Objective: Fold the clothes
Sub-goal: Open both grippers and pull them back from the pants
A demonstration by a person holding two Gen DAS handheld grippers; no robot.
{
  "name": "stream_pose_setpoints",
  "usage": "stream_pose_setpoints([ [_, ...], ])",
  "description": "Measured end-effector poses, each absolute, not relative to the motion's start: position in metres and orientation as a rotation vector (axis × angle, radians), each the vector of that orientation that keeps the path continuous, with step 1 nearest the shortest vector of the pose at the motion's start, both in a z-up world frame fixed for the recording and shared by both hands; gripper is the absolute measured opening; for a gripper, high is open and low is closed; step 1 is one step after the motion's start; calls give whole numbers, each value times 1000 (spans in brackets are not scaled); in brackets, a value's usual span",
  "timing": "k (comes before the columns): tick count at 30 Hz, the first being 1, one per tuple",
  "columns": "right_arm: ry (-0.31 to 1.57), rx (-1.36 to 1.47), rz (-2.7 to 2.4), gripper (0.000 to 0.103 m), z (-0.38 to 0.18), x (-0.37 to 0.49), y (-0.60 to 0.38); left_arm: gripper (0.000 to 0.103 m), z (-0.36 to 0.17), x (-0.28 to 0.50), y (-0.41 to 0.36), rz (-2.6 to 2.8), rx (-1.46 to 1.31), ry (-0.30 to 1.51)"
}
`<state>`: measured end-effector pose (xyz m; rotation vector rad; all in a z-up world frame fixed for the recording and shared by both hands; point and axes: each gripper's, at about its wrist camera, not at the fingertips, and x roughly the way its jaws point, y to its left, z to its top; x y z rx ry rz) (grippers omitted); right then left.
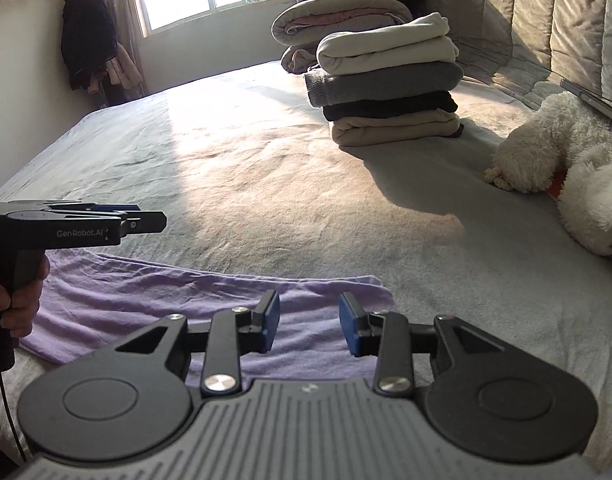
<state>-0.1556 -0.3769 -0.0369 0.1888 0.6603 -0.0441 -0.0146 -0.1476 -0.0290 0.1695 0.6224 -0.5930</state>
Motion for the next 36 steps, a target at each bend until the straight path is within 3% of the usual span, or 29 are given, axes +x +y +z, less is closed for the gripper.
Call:
stream_pose_setpoints([
  [15,698,125,99,38,-40,-96,-337,63,-37,43,3,-270,162,660],
  [29,745,3,312,38,-58,-59,-285,59,-58,77,74,-364,-2,676],
  [30,744,0,311,38,-59,-58,-285,54,-58,78,73,-380,-3,679],
  [32,743,-5,313,38,-59,-57,-283,32,-59,79,70,-417,-4,682],
  [33,746,-14,315,39,-60,-56,-282,12,-60,79,67,-436,-1,686],
  [36,749,-66,320,35,-62,-58,-276,5,-63,71,57,-430,55,654],
])
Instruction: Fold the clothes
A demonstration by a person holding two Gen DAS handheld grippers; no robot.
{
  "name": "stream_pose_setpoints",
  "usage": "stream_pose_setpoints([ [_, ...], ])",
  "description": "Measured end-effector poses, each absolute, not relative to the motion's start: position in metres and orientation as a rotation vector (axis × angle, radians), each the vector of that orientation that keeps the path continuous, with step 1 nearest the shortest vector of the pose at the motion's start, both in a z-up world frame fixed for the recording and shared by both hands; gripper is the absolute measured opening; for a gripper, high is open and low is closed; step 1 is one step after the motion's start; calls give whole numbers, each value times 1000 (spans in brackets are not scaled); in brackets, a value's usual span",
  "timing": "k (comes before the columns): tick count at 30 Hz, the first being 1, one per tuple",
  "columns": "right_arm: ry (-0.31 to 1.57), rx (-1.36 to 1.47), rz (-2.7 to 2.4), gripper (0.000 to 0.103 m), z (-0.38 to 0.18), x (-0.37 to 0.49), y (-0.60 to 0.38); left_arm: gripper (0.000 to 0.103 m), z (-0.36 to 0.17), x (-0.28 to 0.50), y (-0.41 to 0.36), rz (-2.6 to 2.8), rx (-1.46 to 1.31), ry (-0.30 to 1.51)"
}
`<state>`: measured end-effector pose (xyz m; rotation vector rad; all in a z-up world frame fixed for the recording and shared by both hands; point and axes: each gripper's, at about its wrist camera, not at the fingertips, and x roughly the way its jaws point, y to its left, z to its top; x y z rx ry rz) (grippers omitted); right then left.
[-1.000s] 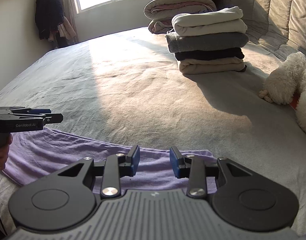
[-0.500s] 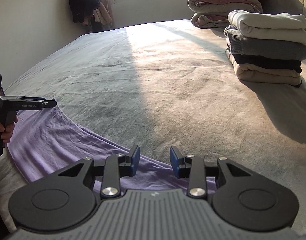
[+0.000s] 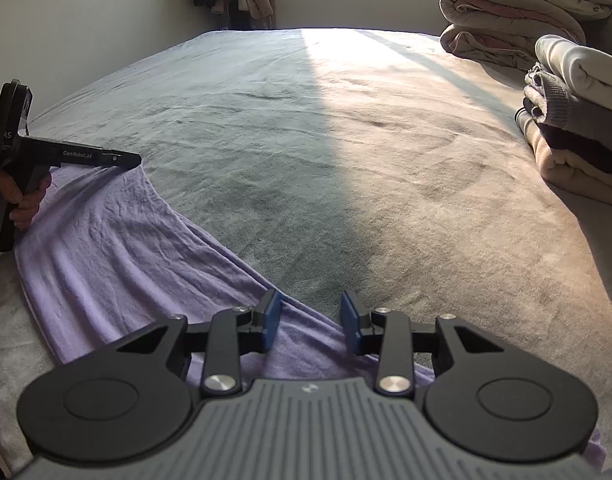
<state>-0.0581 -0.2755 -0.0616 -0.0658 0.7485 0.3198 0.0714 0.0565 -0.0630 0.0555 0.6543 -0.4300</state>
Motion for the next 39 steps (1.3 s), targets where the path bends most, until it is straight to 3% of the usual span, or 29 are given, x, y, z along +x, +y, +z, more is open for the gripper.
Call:
stream_pose_setpoints([
  [3,741,-87,342,5,-61,-62,-270,3,-62,68,61,-404,14,624],
  [8,639,-105,265,3,-52,-72,-264,3,-57,66,77,-342,-72,553],
  [15,637,-166,199,3,-75,-56,-254,5,-69,72,65,-296,3,587],
  [18,619,-150,197,5,-75,-61,-258,13,-66,68,62,-272,33,581],
  [20,607,-105,199,10,-71,-66,-263,37,-63,64,59,-251,51,570],
  [21,605,-84,196,18,-69,-69,-266,51,-61,60,58,-240,54,560],
  [22,601,-70,192,25,-66,-72,-270,54,-58,57,58,-240,50,551],
  [24,586,-50,180,40,-61,-80,-280,56,-53,50,56,-255,35,542],
  [25,576,-43,164,42,-59,-85,-288,59,-50,46,53,-272,26,543],
  [33,564,19,18,42,-58,-112,-348,67,-42,10,-14,-536,93,570],
  [39,563,23,-50,42,-60,-135,-380,68,-50,-11,-66,-681,198,564],
])
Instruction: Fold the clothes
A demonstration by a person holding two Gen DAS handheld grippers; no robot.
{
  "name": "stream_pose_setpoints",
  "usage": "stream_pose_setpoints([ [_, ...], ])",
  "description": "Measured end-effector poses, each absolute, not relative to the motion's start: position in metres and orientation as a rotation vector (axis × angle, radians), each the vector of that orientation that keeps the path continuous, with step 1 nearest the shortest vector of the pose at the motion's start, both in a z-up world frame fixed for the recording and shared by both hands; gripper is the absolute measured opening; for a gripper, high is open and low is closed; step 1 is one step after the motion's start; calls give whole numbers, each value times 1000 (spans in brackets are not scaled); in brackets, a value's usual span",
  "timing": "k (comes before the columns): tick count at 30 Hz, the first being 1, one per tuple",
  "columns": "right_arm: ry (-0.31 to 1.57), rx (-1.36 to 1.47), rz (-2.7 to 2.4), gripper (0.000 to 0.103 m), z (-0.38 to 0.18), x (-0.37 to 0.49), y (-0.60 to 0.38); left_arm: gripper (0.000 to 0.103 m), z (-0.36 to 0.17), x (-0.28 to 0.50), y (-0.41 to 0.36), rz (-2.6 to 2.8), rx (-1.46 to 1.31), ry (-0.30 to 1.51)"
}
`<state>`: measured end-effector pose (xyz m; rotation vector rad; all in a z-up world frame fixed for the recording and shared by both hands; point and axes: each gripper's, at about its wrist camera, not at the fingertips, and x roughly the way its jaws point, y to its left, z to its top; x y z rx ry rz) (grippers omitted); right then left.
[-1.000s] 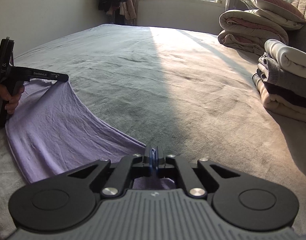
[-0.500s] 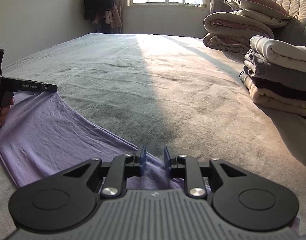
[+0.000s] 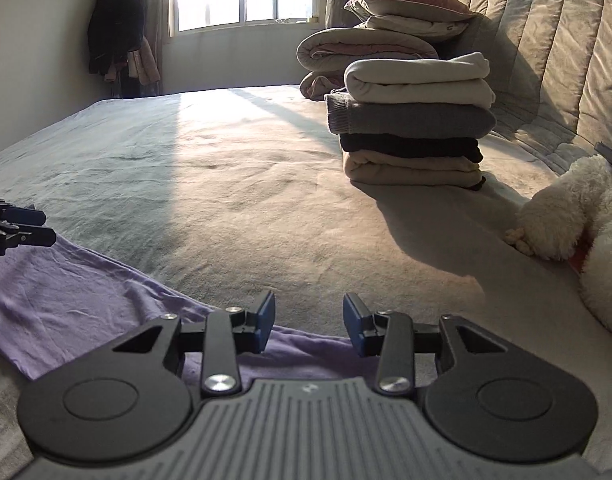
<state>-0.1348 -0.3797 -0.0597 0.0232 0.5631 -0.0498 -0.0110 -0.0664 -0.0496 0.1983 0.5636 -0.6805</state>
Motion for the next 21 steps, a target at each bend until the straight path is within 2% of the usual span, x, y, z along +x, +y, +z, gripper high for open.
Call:
stream_pose_setpoints([
  [6,593,59,-99,43,-72,-144,-406,68,-61,-14,-90,-696,239,566],
  [9,581,83,-88,44,-77,-144,-409,72,-67,-15,-92,-683,251,562],
  [10,578,67,-82,38,-78,-144,-406,73,-69,-15,-91,-680,248,561],
  [11,577,45,-59,28,-79,-144,-402,73,-69,-15,-91,-677,246,559],
  [12,578,34,-36,5,-79,-143,-398,74,-68,-15,-90,-671,243,558],
  [16,555,-9,-120,5,-67,-145,-390,75,-68,-16,-89,-660,246,552],
  [18,581,-25,-156,2,-72,-140,-395,76,-68,-16,-91,-658,253,552],
  [21,611,-35,-170,4,-79,-134,-396,77,-68,-15,-90,-652,249,552],
])
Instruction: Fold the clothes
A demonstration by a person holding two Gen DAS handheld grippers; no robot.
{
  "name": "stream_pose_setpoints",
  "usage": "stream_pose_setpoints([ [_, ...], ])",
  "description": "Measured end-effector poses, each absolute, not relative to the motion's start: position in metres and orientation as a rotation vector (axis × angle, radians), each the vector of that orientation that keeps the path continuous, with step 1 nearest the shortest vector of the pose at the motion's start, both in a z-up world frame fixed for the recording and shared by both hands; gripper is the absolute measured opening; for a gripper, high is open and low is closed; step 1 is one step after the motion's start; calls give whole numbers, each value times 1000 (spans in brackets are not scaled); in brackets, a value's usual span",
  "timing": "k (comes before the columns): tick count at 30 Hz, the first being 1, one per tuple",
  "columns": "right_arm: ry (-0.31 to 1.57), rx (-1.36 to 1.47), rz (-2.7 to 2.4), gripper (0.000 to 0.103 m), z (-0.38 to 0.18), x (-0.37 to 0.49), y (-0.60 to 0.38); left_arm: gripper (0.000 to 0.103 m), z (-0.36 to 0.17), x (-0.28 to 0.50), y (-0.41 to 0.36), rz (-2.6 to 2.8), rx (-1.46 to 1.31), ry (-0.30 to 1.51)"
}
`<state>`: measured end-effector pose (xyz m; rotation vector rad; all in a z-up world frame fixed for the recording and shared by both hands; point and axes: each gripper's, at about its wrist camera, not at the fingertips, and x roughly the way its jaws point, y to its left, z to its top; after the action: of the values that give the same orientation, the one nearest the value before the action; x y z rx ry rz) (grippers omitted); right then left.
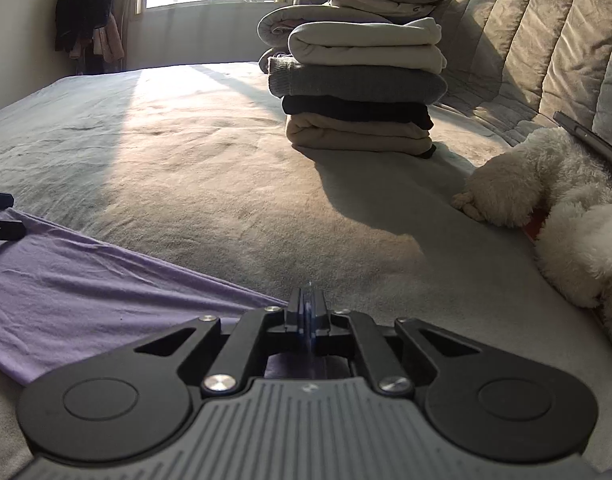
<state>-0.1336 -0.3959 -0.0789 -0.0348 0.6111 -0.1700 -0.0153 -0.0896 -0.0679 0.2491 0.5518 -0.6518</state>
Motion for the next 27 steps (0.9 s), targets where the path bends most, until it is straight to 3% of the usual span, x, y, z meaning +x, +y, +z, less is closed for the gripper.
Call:
stream_pose_setpoints([
  [6,564,-30,-195,17,-63,-137,-381,77,-57,-23,-73,-625,212,516],
  [9,528,-48,-159,49,-55,-134,-360,77,-53,-24,-54,-602,196,513],
  [23,563,-216,221,50,-74,-116,-227,80,-65,-2,65,-354,93,605],
  [27,577,-179,171,60,-76,-119,-242,81,-65,-7,96,-336,65,614],
])
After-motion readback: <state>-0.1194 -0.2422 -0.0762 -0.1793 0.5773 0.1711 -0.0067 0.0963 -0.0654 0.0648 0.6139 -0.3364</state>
